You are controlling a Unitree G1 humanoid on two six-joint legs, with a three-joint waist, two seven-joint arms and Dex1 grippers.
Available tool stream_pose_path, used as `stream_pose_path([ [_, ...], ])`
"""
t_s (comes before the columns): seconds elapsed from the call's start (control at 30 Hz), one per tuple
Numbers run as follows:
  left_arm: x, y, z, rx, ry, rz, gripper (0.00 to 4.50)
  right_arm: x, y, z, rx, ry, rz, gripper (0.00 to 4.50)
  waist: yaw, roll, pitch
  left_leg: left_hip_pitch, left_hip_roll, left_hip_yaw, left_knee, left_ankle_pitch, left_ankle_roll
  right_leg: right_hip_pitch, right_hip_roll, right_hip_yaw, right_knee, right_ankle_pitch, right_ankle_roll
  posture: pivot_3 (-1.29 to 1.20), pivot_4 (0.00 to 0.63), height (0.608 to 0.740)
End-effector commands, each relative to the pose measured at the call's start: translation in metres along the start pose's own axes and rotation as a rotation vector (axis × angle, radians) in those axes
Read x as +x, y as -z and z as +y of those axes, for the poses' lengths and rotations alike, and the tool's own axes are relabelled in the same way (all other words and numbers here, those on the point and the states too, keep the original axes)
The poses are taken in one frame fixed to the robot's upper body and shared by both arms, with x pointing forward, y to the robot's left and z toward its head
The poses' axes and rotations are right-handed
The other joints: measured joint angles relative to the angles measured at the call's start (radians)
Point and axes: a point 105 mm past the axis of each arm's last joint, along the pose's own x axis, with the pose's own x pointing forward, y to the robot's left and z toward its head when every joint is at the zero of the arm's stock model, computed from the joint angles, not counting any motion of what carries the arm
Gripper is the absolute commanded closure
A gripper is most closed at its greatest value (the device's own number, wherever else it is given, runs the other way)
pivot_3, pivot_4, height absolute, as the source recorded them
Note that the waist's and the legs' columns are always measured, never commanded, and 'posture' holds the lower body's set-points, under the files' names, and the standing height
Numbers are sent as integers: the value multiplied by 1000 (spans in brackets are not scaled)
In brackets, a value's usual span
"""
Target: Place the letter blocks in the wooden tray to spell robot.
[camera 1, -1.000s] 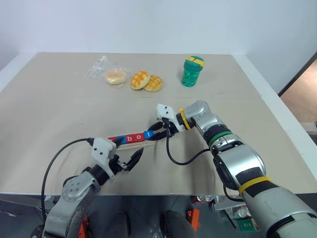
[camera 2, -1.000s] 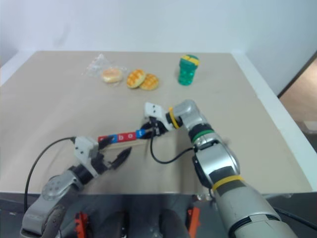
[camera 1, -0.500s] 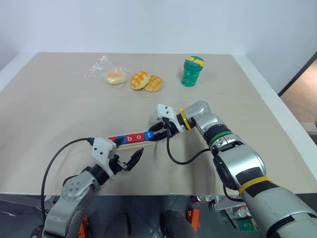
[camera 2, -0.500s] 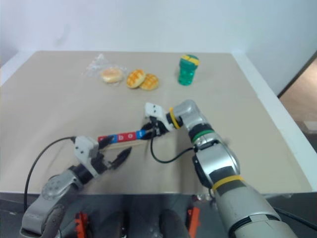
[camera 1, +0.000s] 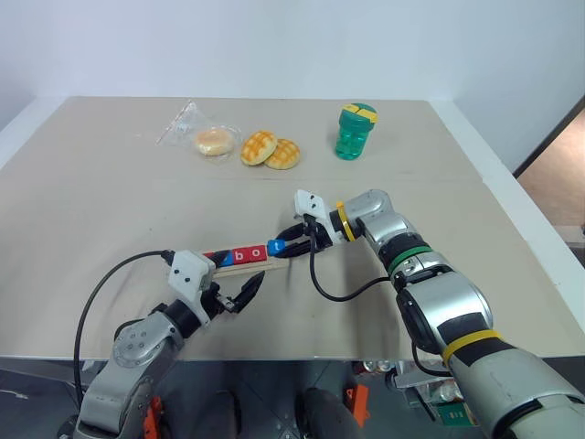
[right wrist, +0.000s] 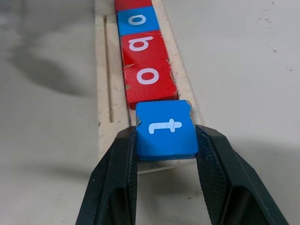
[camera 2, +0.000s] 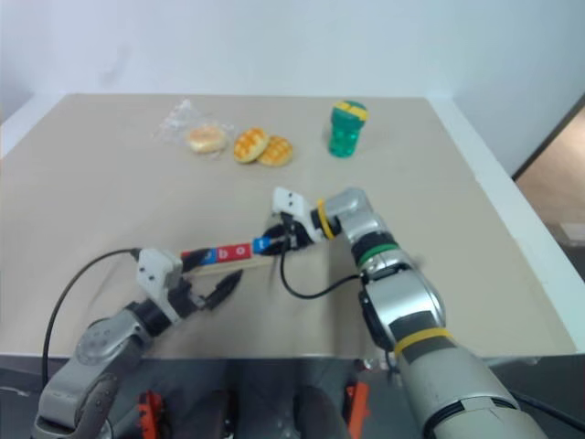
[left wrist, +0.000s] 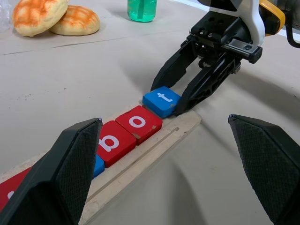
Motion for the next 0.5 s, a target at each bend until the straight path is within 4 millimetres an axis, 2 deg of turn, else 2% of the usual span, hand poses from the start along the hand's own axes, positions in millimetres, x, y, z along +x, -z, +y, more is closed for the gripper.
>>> stream_pose_path([
  [0.03,0,-9,-2,21,22,-25,0,-4,-10,0,-32,1,-39,2803,0,0,0,0,0,0,0,0,0,0,0,0,0,0,0,0,150,740],
  [0.5,2,-9,-2,17,20,-27,0,-4,-9,0,-16,9,-31,2803,0,0,0,0,0,0,0,0,0,0,0,0,0,0,0,0,150,740],
])
